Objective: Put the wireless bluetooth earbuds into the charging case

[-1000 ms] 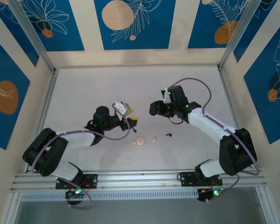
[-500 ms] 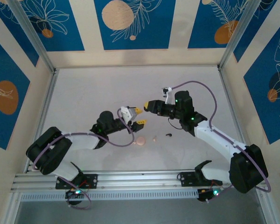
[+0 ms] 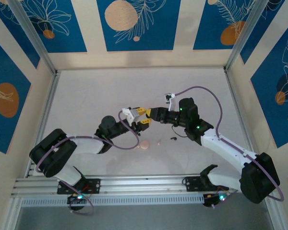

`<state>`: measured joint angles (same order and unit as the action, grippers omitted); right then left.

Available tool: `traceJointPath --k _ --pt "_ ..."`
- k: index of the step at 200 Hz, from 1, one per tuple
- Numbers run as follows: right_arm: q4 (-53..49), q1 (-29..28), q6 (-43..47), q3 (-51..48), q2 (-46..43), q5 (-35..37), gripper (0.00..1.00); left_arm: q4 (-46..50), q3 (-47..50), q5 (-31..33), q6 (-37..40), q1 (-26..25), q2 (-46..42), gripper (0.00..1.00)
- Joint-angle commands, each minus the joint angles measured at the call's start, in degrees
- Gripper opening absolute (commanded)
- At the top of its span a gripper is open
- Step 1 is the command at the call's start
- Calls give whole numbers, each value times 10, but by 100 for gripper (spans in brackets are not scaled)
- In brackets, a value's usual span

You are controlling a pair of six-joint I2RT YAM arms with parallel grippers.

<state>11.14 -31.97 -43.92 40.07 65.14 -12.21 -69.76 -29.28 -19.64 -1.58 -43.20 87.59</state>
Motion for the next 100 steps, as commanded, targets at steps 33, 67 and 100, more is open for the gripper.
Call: traceJointPath --k 33,67,100 --pt "7 -13 10 -8 -15 10 41 -52 16 5 -10 -14 0 35" --pt "5 -18 24 -11 -23 12 41 -45 24 4 -1 -13 -12 21" --pt "-26 -14 113 -11 -61 38 73 -3 32 -11 16 -8 -31 18"
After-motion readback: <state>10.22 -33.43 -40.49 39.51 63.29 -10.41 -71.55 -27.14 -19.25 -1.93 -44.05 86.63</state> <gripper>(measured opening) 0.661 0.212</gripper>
